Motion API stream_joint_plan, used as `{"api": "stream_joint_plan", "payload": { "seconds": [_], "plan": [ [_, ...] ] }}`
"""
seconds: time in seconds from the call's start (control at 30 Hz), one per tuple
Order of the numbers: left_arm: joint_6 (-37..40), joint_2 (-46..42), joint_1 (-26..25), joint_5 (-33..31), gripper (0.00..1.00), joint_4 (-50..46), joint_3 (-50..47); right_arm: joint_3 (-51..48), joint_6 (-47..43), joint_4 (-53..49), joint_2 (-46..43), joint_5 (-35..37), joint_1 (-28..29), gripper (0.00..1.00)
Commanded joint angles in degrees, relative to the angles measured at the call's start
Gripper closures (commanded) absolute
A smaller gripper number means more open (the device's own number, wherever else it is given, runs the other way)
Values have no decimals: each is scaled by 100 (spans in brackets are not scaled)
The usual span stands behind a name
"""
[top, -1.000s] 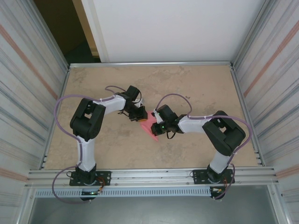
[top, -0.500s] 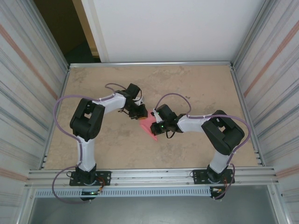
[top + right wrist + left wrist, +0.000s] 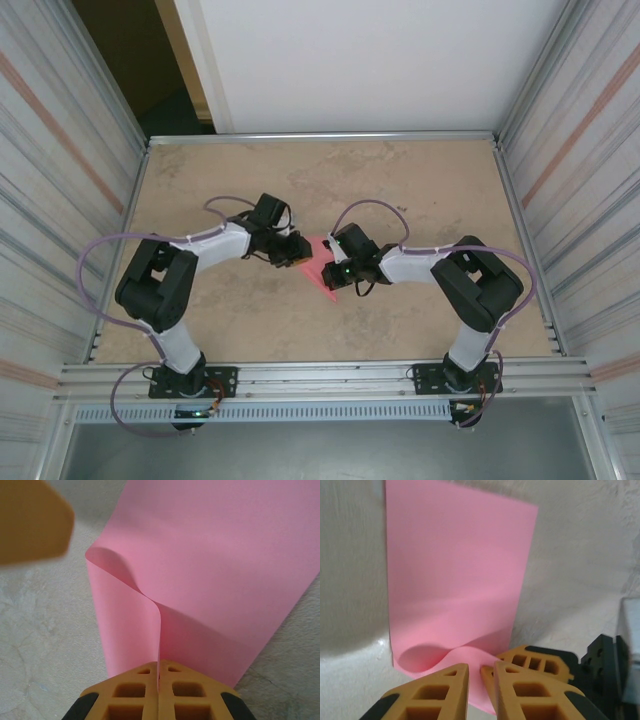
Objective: Fold a paper plane with a square sheet of paper (pick it up from the middle)
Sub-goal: Third fold the triangle at the center of the table.
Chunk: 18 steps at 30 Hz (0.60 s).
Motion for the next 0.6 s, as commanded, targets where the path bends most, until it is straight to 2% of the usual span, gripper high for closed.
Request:
{"api": "stream_joint_plan", "payload": {
  "seconds": [0.0, 0.2, 0.57],
  "plan": [
    [-380, -220, -175, 96, 80, 383, -189, 73, 53, -256, 196, 86, -42, 100],
    [-467, 54, -329, 172, 84, 474, -219, 81, 79, -246, 227, 87, -47, 100],
    [-330, 339, -366, -70, 85, 48, -75, 97, 82, -293, 207, 108, -40, 100]
  ]
}}
